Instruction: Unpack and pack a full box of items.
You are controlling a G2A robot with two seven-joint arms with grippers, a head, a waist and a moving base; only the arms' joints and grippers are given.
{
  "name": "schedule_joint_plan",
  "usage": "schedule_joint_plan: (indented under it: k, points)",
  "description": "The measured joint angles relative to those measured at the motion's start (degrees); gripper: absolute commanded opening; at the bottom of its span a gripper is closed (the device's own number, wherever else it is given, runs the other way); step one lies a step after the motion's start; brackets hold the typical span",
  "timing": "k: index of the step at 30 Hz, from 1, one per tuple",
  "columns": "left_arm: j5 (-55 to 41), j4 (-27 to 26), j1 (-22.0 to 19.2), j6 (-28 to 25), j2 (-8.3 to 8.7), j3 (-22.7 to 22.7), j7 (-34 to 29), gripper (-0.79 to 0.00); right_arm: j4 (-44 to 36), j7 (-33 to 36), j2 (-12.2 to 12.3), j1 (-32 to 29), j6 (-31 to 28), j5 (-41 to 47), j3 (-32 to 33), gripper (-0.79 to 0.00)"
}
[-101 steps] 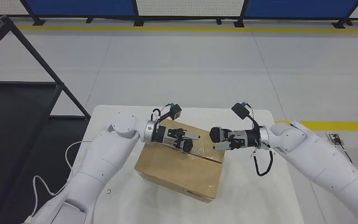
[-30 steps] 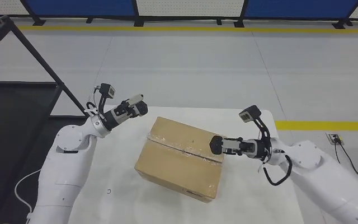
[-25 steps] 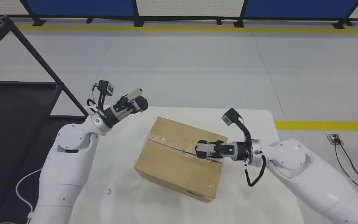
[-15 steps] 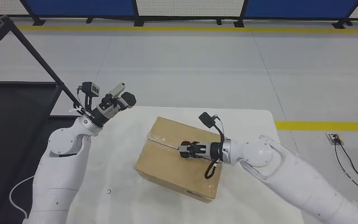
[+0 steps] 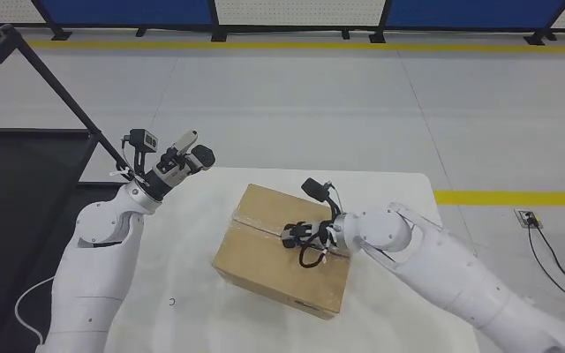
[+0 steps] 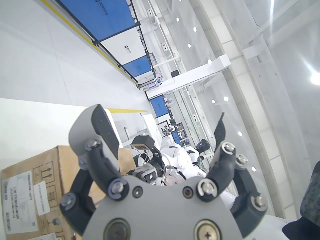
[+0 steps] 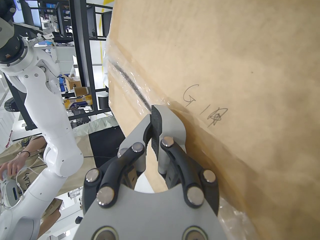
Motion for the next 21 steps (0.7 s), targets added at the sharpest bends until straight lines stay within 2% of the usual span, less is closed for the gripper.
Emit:
schedule_joint_plan:
  k: [6,21]
  points:
    - [0.00,0.00,0.00,0.00,0.00,0.00,0.00,0.000,-0.42,1.52,1.10,-2.32,-0.20,-1.45,3.12,-0.785]
    - [0.00,0.00,0.00,0.00,0.00,0.00,0.00,0.000,-9.65,3.25,8.48,-16.01,1.50,-5.40,17.86,-0.785]
